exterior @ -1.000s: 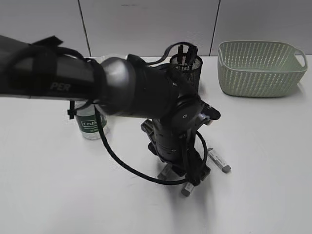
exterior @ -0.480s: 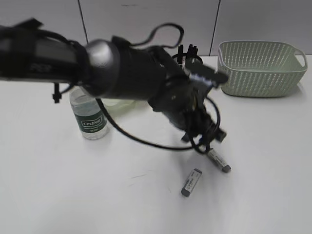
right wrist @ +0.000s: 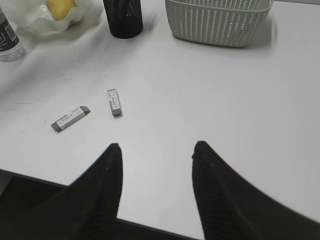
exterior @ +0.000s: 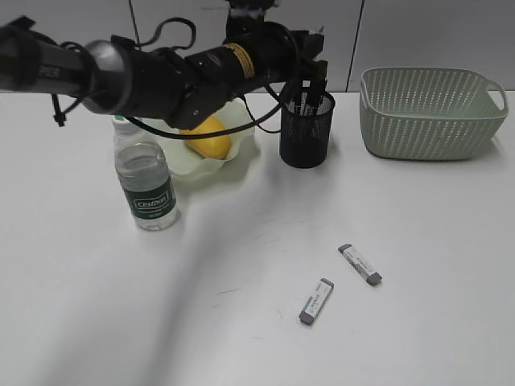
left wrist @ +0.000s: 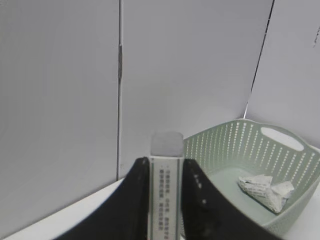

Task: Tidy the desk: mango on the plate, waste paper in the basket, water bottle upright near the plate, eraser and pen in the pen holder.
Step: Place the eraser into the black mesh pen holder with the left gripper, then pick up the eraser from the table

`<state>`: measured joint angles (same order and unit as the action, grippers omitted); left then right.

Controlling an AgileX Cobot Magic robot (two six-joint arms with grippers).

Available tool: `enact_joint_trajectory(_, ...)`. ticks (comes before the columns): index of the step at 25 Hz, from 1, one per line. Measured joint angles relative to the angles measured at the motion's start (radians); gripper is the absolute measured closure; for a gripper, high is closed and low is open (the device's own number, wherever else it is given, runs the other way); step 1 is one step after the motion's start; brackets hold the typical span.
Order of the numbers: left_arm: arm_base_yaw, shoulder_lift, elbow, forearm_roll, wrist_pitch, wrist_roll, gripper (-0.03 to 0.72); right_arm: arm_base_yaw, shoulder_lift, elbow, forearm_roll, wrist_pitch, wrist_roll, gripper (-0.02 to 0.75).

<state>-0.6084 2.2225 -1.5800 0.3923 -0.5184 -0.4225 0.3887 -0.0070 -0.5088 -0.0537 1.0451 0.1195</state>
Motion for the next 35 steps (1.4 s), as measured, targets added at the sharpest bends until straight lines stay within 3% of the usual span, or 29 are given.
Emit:
enact_joint_trajectory(4,-0.002,0.087,-0.059,-0.002,-0.008,-0.001,0.541,0.0,0.0,0.0,0.0,0.0,0.0,0.37)
enact_joint_trajectory(6,-0.005,0.095,-0.065,-0.002,0.006,-0.001,0.472,0.0,0.0,0.0,0.0,0.0,0.0,0.37)
enact_joint_trajectory(8,-0.006,0.09,-0.067,-0.009,0.046,-0.001,0.342,0.0,0.0,0.0,0.001,0.0,0.0,0.37)
enact_joint_trajectory(11,-0.007,0.035,-0.067,-0.01,0.274,-0.008,0.241,0.0,0.0,0.0,0.0,0.0,0.0,0.372)
enact_joint_trajectory(13,-0.009,-0.044,-0.067,-0.013,0.494,-0.01,0.245,0.0,0.0,0.0,0.0,0.0,0.0,0.374)
enact_joint_trajectory(15,-0.009,-0.16,-0.05,-0.02,0.688,0.003,0.314,0.0,0.0,0.0,0.001,0.0,0.0,0.374)
enact_joint_trajectory(19,-0.028,-0.491,0.157,-0.02,0.877,0.053,0.438,0.0,0.0,0.0,0.001,0.0,0.0,0.374)
enact_joint_trajectory(24,-0.114,-1.028,0.578,-0.051,1.277,0.115,0.428,0.0,0.0,0.0,0.001,0.0,0.0,0.374)
enact_joint_trajectory(28,-0.132,-1.503,0.857,-0.169,1.485,0.122,0.394,0.0,0.0,0.0,0.001,-0.001,0.0,0.374)
enact_joint_trajectory(32,-0.135,-1.846,0.989,-0.188,1.628,0.123,0.383,0.0,0.0,0.0,0.002,-0.001,-0.002,0.374)
enact_joint_trajectory(35,-0.135,-2.029,1.017,-0.2,1.624,0.123,0.382,0.0,0.0,-0.001,0.005,-0.008,-0.026,0.374)
